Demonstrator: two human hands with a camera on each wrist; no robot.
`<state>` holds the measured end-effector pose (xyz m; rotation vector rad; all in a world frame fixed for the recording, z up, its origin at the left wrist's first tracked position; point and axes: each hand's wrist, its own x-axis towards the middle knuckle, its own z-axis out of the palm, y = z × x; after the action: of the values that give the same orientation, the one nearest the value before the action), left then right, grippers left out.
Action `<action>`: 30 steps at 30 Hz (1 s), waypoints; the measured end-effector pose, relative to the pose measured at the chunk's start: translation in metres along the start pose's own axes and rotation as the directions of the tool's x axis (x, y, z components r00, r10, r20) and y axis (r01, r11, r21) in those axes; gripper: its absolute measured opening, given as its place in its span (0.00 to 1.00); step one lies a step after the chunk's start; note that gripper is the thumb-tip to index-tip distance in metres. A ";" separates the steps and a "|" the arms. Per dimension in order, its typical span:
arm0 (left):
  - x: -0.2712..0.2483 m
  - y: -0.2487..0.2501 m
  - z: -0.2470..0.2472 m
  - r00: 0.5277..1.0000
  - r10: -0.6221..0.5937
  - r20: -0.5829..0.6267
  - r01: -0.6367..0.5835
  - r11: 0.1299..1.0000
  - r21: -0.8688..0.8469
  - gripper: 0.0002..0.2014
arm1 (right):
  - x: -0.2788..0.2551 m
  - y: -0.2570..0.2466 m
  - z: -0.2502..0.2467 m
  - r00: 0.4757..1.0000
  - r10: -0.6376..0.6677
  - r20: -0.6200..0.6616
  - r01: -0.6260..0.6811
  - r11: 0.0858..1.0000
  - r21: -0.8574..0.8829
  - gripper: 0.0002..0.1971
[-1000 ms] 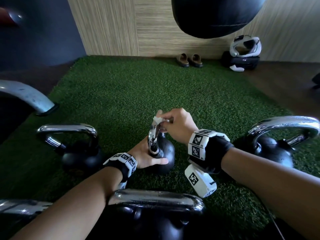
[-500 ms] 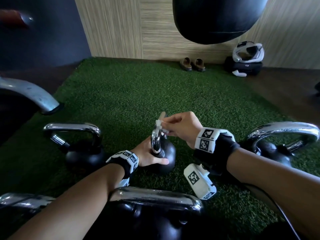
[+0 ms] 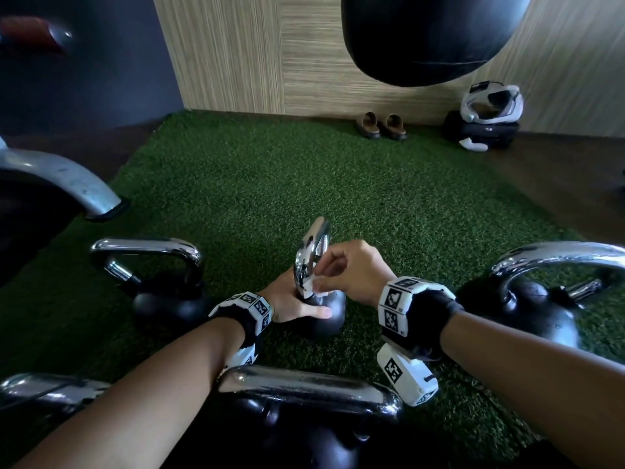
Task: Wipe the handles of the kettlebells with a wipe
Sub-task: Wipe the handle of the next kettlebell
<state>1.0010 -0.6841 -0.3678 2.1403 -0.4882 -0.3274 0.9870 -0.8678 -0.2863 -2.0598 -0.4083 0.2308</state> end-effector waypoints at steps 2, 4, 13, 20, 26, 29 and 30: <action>0.001 -0.001 0.000 1.000 0.006 0.002 -0.006 1.000 -0.028 0.34 | 0.003 0.003 0.000 1.000 0.003 0.000 -0.003 1.000 0.010 0.12; 0.001 0.000 0.000 1.000 0.024 0.012 -0.023 0.997 -0.071 0.33 | 0.005 0.008 0.001 1.000 0.000 0.009 0.000 1.000 0.013 0.12; 0.003 -0.003 0.002 0.985 0.172 -0.007 -0.172 0.985 0.018 0.35 | 0.014 0.035 -0.007 0.998 0.053 0.017 -0.054 0.997 0.060 0.15; 0.002 -0.007 0.002 0.980 0.192 0.059 -0.188 0.980 -0.062 0.37 | 0.023 0.036 0.005 0.969 0.055 0.243 -0.043 0.998 -0.052 0.10; -0.001 -0.020 0.006 0.982 0.189 0.006 -0.189 0.979 0.073 0.28 | 0.028 0.030 0.002 0.945 0.042 0.324 -0.010 0.995 -0.100 0.07; 0.000 -0.020 0.006 0.977 0.213 0.009 -0.213 0.972 0.104 0.28 | 0.028 0.026 0.002 0.938 0.038 0.344 0.049 0.969 -0.243 0.09; 0.000 -0.019 0.006 0.977 0.213 0.014 -0.213 0.971 0.109 0.28 | 0.028 0.024 0.003 0.938 0.027 0.346 0.060 0.970 -0.237 0.09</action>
<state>1.0026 -0.6784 -0.3866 2.1690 -0.7460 -0.1857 1.0172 -0.8662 -0.3087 -2.2600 -0.6994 0.5636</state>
